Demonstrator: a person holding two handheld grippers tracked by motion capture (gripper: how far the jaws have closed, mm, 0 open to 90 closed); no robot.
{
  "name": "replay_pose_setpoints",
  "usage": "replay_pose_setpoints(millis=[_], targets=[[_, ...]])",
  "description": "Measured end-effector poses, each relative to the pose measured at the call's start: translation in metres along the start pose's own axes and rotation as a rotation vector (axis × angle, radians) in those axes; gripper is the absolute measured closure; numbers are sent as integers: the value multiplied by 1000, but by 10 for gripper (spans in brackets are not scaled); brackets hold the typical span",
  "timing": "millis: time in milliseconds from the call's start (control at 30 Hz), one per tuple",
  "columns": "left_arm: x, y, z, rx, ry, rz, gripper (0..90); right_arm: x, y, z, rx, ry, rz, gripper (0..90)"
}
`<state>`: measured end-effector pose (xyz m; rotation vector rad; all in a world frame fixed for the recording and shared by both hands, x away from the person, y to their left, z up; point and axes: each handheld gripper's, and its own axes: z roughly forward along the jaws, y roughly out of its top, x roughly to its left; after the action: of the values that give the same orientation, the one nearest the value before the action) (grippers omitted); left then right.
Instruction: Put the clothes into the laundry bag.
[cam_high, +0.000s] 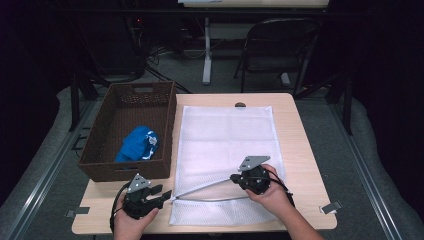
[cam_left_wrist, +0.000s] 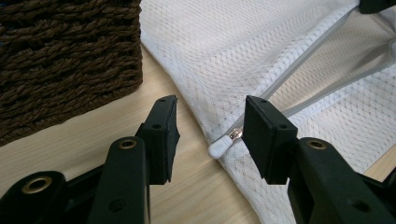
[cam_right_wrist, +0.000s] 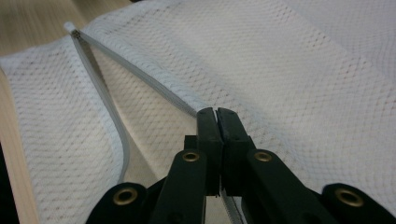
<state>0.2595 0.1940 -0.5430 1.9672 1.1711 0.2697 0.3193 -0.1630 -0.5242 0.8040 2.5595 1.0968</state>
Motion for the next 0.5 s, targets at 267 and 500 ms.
replay_pose_setpoints(millis=[267, 500], targets=[[0, -1, 0, -8, -2, -2, 553, -5, 11, -8, -41, -12, 12, 889], [0, -1, 0, -11, -6, -3, 547, -7, 22, -14, -60, -13, 8, 889]])
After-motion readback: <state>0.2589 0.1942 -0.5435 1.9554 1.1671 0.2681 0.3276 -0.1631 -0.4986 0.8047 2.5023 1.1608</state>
